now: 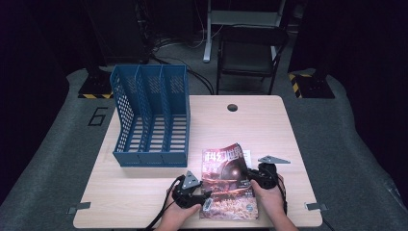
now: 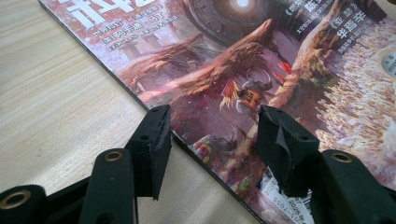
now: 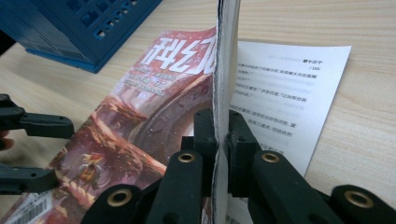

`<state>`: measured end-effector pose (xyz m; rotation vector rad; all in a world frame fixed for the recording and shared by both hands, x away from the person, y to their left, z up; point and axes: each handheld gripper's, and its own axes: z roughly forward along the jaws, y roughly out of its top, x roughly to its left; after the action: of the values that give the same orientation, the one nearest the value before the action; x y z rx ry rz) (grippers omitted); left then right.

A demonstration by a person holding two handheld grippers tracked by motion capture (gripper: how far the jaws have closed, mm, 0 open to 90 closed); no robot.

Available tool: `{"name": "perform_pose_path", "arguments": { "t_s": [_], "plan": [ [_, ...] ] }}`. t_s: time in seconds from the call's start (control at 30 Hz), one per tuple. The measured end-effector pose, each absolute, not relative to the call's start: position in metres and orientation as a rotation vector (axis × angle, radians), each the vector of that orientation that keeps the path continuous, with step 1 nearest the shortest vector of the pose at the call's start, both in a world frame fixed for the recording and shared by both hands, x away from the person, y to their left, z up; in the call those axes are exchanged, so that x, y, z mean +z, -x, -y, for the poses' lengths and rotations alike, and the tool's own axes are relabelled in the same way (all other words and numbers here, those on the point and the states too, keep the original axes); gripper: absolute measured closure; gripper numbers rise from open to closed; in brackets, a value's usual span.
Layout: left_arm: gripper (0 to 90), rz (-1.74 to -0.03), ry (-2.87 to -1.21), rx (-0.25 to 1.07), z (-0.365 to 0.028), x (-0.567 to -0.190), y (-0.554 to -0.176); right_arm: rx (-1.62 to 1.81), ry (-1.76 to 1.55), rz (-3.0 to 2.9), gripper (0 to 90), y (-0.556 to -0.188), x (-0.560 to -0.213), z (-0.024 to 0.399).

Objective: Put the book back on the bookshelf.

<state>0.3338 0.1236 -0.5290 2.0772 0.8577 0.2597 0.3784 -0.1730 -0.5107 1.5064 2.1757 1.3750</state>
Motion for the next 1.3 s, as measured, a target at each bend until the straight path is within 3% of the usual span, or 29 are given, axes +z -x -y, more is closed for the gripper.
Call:
{"name": "perform_pose_path", "arguments": {
  "t_s": [0.4, 0.8, 1.3],
  "plan": [
    [46.5, -0.849, -2.063, 0.220, -0.127, -0.529, -0.337, 1.567, -1.472, -2.119, 85.5, -0.374, -0.501, 0.176],
    [31.8, -0.929, -1.993, 0.086, -0.140, -0.516, -0.350, 1.628, -1.310, -2.087, 85.5, -0.358, -0.475, 0.169],
    [28.3, -0.929, -1.968, 0.048, -0.125, -0.507, -0.384, 1.694, -1.210, -2.060, 85.4, -0.337, -0.457, 0.168]
  ]
}}
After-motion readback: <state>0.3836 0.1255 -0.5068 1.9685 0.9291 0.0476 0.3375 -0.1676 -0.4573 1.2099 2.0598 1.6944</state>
